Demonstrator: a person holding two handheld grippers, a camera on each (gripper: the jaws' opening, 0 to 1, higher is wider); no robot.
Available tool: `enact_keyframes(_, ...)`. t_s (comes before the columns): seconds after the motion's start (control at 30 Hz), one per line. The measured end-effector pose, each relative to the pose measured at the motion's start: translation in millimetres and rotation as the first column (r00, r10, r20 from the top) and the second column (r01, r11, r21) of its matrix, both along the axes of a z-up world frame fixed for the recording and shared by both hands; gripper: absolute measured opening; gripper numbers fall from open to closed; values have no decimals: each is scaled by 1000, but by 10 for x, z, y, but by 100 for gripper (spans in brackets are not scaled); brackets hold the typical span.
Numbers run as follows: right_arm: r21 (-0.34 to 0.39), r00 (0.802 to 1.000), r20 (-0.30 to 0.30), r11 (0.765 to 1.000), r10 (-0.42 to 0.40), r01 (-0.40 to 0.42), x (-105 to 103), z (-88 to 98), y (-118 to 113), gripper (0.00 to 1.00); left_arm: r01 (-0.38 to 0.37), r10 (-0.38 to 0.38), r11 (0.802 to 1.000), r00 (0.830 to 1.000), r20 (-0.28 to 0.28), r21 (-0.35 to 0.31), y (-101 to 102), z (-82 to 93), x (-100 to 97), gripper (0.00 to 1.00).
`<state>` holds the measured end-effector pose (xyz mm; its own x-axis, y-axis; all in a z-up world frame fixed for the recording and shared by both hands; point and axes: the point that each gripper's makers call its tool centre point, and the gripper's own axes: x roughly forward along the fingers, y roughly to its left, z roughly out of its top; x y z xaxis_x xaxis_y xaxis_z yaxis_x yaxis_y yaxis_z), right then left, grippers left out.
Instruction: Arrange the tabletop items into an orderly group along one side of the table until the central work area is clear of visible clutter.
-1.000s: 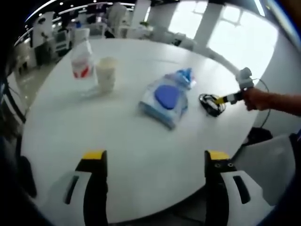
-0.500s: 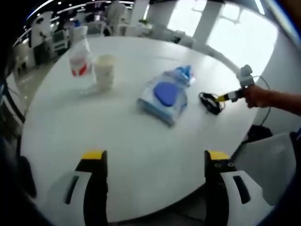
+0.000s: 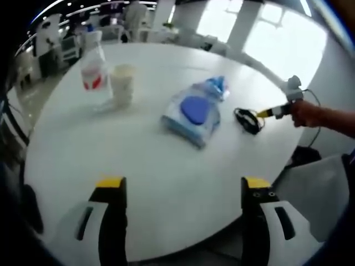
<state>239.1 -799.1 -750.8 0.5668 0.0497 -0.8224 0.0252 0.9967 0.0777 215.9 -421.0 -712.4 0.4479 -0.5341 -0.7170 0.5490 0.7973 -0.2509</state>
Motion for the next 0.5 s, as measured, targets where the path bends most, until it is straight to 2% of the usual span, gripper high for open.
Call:
enact_keyframes(0.13,8,1000,17,1000,14,-15,-8,75,49,32,7,-7,1000,1000,1,8,-3,-6,-11,82)
enact_keyframes(0.2,23,998,44,998,51,-52,11,125,135,34,8,-8,1000,1000,2,12,1,-7,-13,82)
enact_keyframes(0.33,55,995,78,997,55,-59,23,198,197,39,13,-13,1000,1000,2,25,3,-21,-28,82)
enact_keyframes(0.5,77,993,92,993,77,-84,-21,241,271,43,24,-24,999,1000,6,41,7,-41,-30,82)
